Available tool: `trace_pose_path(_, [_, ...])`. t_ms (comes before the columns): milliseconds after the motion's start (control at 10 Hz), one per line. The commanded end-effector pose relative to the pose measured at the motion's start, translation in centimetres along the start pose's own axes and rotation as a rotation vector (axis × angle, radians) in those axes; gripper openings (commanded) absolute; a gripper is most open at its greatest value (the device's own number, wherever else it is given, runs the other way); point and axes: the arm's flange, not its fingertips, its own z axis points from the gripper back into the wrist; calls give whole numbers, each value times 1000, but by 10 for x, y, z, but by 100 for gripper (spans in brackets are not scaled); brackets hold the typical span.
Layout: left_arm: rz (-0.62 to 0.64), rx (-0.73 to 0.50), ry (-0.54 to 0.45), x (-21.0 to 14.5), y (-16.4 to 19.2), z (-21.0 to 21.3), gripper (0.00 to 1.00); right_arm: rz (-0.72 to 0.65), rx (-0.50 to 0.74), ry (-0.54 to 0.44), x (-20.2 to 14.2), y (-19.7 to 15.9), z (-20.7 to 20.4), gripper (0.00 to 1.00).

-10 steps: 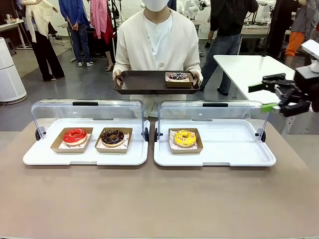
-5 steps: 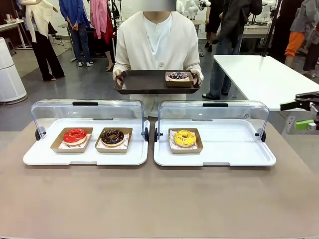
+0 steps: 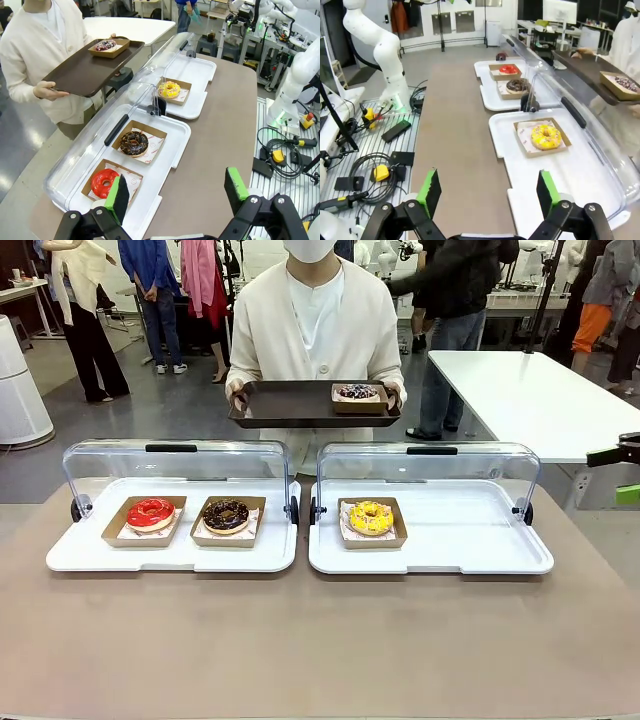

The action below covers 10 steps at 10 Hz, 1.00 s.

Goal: Provide the desired donut to the person.
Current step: Place the picked Paper togo box onto the Handle tray extended by the person.

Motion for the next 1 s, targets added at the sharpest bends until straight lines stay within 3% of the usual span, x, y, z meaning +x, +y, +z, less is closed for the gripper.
trace_pose_path(0, [-21, -5, -22, 0, 1, 0, 100, -24, -2, 11, -1, 17, 13, 100])
trace_pose_path(500, [-21, -5, -22, 0, 1, 0, 100, -27, -24, 79, 13, 42, 17, 100])
trace_pose_path(600, [-21, -5, -22, 0, 1, 0, 100, 2, -19, 39, 6, 22, 24, 100])
trace_pose_path(900, [-21, -5, -22, 0, 1, 0, 100, 2, -19, 39, 6, 22, 24, 100])
